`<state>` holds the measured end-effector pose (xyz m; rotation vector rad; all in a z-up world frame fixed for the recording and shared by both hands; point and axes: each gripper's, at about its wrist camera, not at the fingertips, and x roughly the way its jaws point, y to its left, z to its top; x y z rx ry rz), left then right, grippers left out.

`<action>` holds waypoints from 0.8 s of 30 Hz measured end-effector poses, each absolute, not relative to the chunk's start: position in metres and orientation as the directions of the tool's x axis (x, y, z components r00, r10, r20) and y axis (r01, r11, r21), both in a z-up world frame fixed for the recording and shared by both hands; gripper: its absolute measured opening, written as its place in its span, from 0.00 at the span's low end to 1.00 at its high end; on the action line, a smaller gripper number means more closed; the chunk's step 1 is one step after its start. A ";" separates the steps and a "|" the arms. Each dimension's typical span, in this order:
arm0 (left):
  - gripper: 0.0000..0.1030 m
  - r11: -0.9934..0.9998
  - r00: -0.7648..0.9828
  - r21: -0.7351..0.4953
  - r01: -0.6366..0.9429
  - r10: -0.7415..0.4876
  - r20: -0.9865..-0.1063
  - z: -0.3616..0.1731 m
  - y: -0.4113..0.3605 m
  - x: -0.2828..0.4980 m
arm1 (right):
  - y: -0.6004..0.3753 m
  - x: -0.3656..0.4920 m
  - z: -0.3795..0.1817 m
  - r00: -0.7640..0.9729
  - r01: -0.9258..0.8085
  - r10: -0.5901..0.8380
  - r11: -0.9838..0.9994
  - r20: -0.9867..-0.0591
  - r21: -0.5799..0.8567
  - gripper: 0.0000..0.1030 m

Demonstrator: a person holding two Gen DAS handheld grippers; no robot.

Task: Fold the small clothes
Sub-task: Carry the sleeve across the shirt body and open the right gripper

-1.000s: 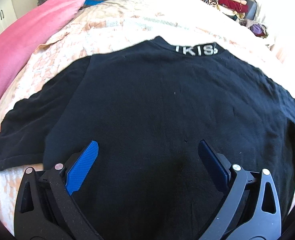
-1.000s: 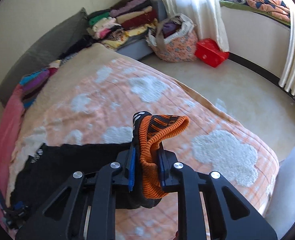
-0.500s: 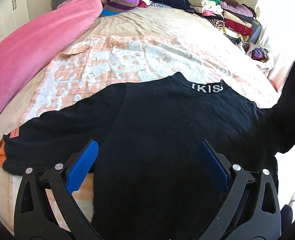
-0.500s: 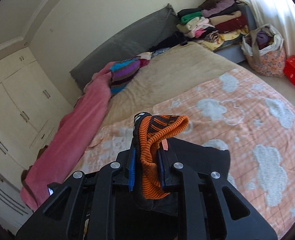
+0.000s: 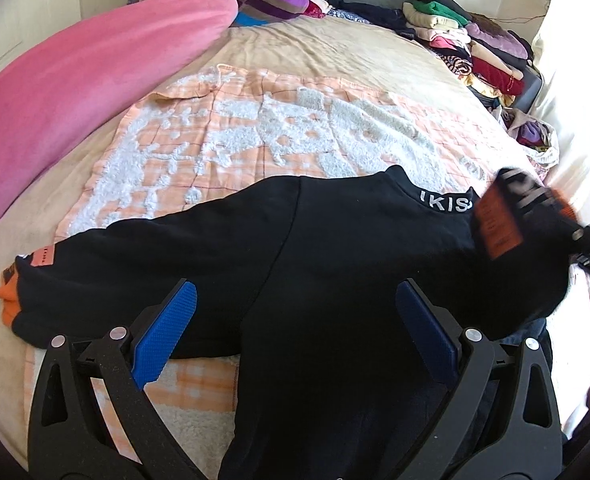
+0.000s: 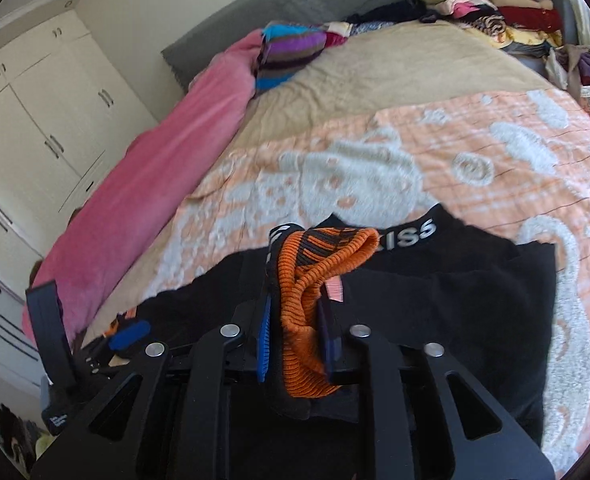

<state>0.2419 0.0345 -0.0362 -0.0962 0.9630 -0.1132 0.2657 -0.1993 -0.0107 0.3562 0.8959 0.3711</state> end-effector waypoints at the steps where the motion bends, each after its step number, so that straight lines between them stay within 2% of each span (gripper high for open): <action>1: 0.91 0.990 0.562 -0.132 0.054 -0.139 -0.815 -0.038 0.035 0.242 | -0.196 0.266 -0.015 0.561 -0.171 0.464 0.875 -0.685 0.453 0.27; 3: 0.91 0.989 0.554 -0.138 0.048 -0.141 -0.820 -0.041 0.038 0.244 | -0.194 0.264 -0.016 0.560 -0.189 0.490 0.861 -0.668 0.472 0.27; 5: 0.91 0.988 0.552 -0.145 0.044 -0.145 -0.821 -0.043 0.040 0.245 | -0.200 0.262 -0.017 0.565 -0.196 0.508 0.848 -0.650 0.493 0.38; 6: 0.91 0.987 0.552 -0.153 0.045 -0.152 -0.820 -0.044 0.041 0.245 | -0.204 0.261 -0.017 0.567 -0.203 0.519 0.840 -0.639 0.503 0.47; 8: 0.91 0.980 0.552 -0.189 0.056 -0.188 -0.813 -0.045 0.040 0.246 | -0.213 0.255 -0.016 0.584 -0.206 0.494 0.857 -0.644 0.471 0.47; 11: 0.91 0.960 0.522 -0.265 0.092 -0.274 -0.808 -0.056 0.033 0.250 | -0.228 0.248 -0.020 0.610 -0.164 0.375 0.922 -0.698 0.352 0.47; 15: 0.91 0.953 0.475 -0.288 0.090 -0.295 -0.829 -0.077 0.020 0.256 | -0.261 0.237 -0.038 0.622 -0.062 0.242 0.963 -0.744 0.261 0.48; 19: 0.90 0.952 0.492 -0.301 0.054 -0.287 -0.822 -0.092 0.022 0.265 | -0.292 0.227 -0.055 0.616 0.021 0.190 0.966 -0.764 0.257 0.51; 20: 0.86 0.950 0.506 -0.308 0.061 -0.295 -0.810 -0.092 0.023 0.265 | -0.298 0.224 -0.060 0.614 0.041 0.175 0.967 -0.770 0.253 0.51; 21: 0.69 0.945 0.524 -0.319 0.068 -0.306 -0.794 -0.093 0.024 0.265 | -0.304 0.221 -0.064 0.610 0.056 0.166 0.966 -0.775 0.251 0.52; 22: 0.33 0.945 0.527 -0.319 0.070 -0.307 -0.793 -0.096 0.023 0.266 | -0.307 0.220 -0.067 0.606 0.065 0.161 0.966 -0.779 0.251 0.52; 23: 0.18 0.951 0.521 -0.301 0.071 -0.293 -0.802 -0.100 0.022 0.267 | -0.311 0.219 -0.071 0.600 0.076 0.155 0.966 -0.785 0.248 0.52; 24: 0.12 0.946 0.521 -0.311 0.091 -0.311 -0.795 -0.101 0.022 0.267 | -0.312 0.217 -0.074 0.595 0.077 0.152 0.966 -0.789 0.245 0.52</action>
